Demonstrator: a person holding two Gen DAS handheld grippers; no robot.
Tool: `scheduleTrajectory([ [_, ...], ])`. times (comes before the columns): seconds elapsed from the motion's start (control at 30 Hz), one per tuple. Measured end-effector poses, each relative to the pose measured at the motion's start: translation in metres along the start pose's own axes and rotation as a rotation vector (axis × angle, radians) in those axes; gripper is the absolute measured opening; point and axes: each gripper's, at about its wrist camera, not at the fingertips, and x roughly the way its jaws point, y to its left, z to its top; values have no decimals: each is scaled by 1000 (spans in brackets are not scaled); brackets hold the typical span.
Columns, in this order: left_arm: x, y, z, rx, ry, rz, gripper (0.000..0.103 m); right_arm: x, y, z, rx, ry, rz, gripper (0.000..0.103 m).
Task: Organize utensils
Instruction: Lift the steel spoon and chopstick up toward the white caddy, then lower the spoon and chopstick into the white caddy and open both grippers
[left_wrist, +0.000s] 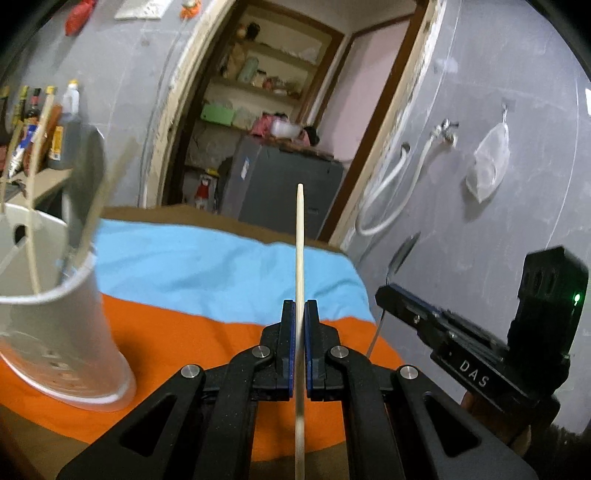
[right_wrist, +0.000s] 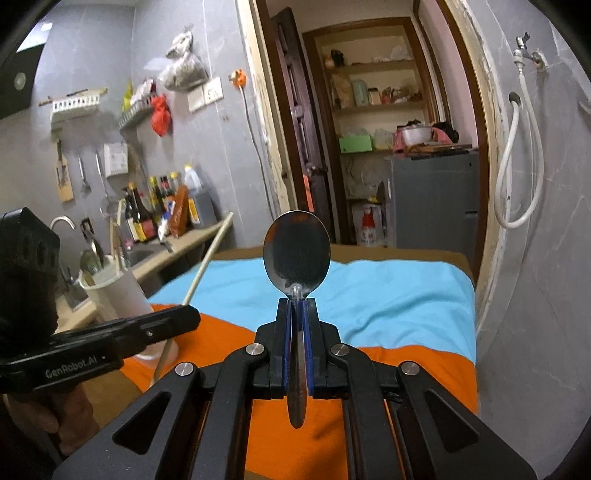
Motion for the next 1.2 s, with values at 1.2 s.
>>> scheduleTrajectory([
  [1.2, -154, 199, 92, -273, -528, 241, 2, 39, 170, 71, -25, -236, 276, 4],
])
